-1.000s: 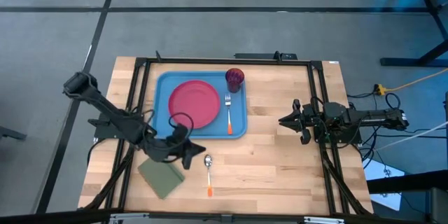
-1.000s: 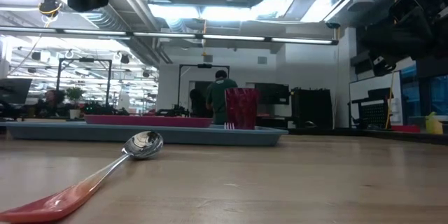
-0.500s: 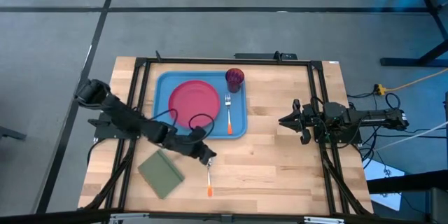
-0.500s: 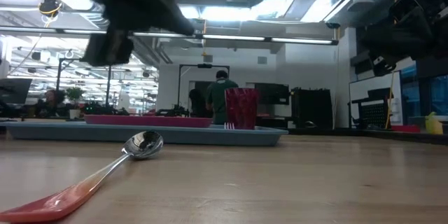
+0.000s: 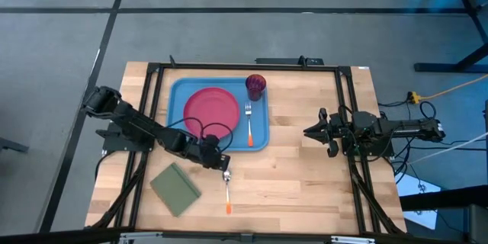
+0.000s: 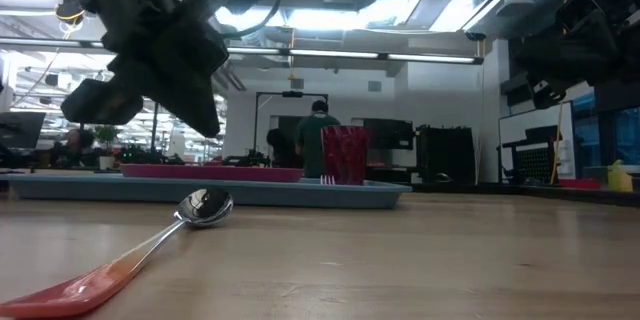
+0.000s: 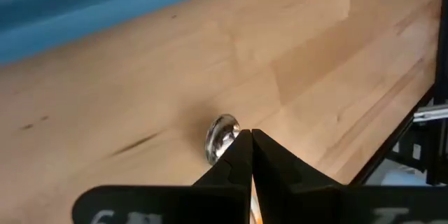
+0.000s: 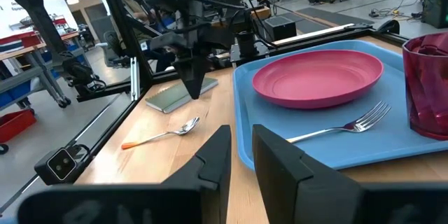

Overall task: Pick and place plate/cup/fork/spoon on tray
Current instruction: Put the orange spoon into the blue tray beside the pink plate

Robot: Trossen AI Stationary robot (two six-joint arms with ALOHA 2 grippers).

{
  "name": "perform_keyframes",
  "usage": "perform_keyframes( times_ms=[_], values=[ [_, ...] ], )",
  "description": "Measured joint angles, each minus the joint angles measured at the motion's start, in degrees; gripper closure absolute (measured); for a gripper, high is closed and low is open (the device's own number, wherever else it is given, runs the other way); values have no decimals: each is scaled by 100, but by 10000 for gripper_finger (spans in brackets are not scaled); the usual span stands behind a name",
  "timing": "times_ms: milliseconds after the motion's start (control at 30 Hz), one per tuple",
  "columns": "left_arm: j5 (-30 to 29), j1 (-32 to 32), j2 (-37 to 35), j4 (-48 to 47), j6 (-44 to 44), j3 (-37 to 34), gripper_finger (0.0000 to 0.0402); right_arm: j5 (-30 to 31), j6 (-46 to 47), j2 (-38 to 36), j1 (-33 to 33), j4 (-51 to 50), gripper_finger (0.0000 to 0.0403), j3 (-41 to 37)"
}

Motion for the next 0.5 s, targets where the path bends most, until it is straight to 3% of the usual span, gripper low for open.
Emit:
perform_keyframes(
  times_ms=[200,367,500],
  values=[
    [-292,-89,-4,-2,131,232,402,0,0,0,0,2,338,0],
    [-1074,-281,-4,147,450,526,401,0,0,0,0,2,338,0],
    [-1851,-554,-4,332,1180,1232,401,0,0,0,0,2,338,0]
  ],
)
